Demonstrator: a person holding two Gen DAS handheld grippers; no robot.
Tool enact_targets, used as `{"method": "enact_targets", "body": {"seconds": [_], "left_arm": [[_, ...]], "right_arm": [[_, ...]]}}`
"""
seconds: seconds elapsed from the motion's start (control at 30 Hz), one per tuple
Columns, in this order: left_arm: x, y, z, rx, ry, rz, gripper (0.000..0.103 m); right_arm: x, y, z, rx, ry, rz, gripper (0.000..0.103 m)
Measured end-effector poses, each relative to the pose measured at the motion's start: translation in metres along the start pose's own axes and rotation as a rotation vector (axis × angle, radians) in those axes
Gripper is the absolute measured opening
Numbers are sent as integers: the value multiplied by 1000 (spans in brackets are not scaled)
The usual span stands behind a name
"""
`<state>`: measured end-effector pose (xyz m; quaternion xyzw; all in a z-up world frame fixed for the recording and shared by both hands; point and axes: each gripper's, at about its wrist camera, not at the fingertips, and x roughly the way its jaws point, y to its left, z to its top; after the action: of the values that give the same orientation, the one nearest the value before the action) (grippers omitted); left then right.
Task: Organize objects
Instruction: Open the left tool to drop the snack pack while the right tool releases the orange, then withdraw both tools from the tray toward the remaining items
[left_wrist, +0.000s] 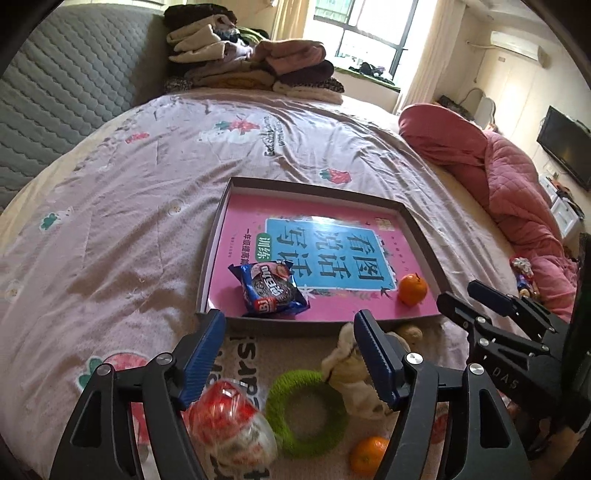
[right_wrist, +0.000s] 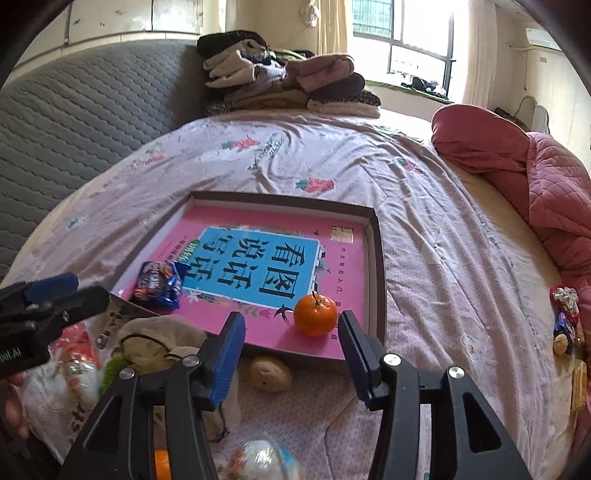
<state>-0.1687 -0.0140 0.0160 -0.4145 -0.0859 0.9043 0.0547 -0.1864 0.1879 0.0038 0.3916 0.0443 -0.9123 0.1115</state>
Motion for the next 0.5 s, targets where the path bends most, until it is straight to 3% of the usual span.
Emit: {"method": "enact_targets", "body": {"seconds": [0.5], "left_arm": [[-37,8,-23,1,-25,-12,74]], "right_arm": [[-49,5,-7,11,-65,17,58]]}}
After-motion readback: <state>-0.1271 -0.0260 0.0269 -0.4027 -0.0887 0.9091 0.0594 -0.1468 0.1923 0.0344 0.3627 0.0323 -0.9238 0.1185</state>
